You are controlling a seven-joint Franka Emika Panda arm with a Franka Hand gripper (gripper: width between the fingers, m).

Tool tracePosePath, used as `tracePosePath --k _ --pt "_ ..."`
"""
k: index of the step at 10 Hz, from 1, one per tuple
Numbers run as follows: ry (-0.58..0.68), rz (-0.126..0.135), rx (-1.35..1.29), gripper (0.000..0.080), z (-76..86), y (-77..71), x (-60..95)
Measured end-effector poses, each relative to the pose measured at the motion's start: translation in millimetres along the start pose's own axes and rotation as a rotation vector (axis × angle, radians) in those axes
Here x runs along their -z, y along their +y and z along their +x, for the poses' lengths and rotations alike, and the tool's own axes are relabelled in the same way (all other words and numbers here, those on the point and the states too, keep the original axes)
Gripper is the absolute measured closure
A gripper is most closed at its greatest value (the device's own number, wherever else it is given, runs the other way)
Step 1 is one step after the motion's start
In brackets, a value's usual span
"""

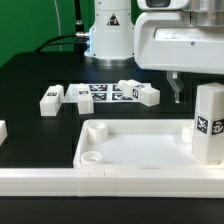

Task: Assemble desk

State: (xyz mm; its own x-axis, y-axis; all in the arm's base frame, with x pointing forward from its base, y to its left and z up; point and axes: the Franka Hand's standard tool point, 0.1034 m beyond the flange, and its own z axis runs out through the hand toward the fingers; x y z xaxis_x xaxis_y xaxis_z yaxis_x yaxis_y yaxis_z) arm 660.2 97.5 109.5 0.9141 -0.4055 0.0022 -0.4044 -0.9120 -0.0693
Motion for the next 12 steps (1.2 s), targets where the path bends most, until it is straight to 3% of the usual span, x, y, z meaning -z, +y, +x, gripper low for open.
tracePosePath --k 5,9,10,11,12 --pt "-0.001 0.001 0.447 0.0151 -1.1 -1.7 -0.1" --pt "-0.001 0.002 0.557 0.0198 -1.6 -2.4 -0.3" --pt "-0.001 0.002 0.556 0.0374 -1.5 -2.2 -0.3" --pt "-0.001 0.001 0.549 0.0374 -1.3 -1.8 -0.3" --pt "-0.001 0.0 0.531 0.0509 -0.5 -0.5 -0.3"
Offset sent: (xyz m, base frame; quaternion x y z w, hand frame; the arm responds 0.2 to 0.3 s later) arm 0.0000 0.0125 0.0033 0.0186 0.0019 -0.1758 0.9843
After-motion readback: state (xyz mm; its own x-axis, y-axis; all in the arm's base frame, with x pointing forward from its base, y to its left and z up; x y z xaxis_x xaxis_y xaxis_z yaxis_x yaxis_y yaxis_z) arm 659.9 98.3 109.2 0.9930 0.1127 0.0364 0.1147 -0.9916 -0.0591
